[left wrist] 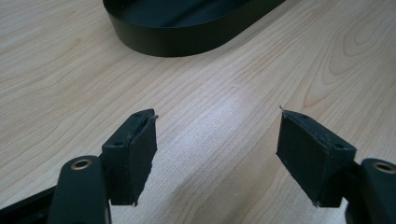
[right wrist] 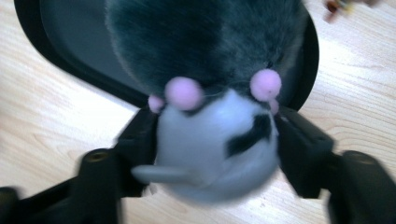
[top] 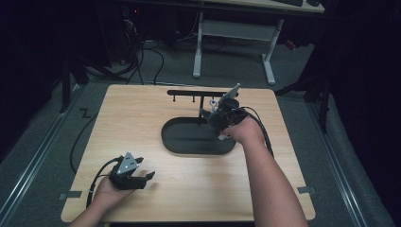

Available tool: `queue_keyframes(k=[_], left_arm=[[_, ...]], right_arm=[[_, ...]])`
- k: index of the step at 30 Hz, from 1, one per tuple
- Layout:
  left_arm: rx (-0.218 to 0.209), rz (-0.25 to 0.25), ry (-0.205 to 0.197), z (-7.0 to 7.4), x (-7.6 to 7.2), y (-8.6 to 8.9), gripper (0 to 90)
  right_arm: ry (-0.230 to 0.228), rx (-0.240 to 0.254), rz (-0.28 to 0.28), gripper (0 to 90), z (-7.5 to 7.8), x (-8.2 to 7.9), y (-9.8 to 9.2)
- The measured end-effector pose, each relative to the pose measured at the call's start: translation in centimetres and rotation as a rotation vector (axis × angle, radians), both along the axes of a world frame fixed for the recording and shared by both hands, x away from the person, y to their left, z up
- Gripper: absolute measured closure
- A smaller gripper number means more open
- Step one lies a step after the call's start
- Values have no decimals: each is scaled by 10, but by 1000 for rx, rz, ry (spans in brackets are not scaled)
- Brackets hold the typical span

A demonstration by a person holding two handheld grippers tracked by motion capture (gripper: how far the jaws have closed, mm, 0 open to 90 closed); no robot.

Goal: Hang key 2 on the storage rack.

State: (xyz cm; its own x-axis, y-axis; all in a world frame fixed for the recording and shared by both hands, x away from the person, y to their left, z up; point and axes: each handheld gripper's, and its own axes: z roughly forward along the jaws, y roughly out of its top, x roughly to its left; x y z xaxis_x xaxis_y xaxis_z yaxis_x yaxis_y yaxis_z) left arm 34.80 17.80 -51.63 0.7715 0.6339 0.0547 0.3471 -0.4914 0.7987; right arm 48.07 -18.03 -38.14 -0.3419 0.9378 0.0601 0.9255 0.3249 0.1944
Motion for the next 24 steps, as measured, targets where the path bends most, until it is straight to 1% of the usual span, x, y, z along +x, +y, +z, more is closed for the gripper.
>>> queue_keyframes(k=[1,2,3,4,5,9,13,14,15,17,18,19,20,21,22,23,24], left_arm=[[0,0,0,0,0,0,288],[1,-2,1,0,0,0,289],[1,-2,1,0,0,0,289],[-2,-3,-2,0,0,-1,289],[-1,-3,-3,-1,0,-2,289],[2,-6,-2,-1,0,-2,289],[3,-5,-3,0,0,-1,289],[3,-4,-4,0,-1,-1,289],[3,-4,-3,0,-1,-1,289],[3,-3,-5,0,-1,-1,289],[3,-2,-4,0,-1,-2,289],[3,-2,-4,0,-1,-2,289],[5,-3,-3,0,-1,-2,289],[6,-4,-3,0,-1,-2,289],[6,-4,-3,0,-1,-3,289],[6,-4,-4,-1,-1,-3,288],[9,-6,-4,-1,-1,-4,288]], right_arm=[[0,0,0,339,0,0,0],[-9,22,-14,297,0,1,-2],[-9,22,-14,297,0,1,-2],[-22,14,-10,285,1,0,-2],[-27,14,-19,284,2,-1,-2],[-34,27,-18,286,2,-4,-4],[-35,27,-24,294,-3,-11,-8],[-42,30,-35,297,-7,-15,-9],[-42,30,-35,297,-7,-15,-9],[-55,27,-29,301,-12,-19,-11],[-65,30,-24,304,-17,-24,-12],[-65,30,-24,304,-17,-24,-12],[-65,31,-23,306,-21,-26,-13],[-69,12,-16,306,-24,-29,-12],[-85,7,-4,316,-27,-33,-12],[-86,29,-11,316,-31,-36,-12],[-99,35,-4,325,-38,-43,-13]])
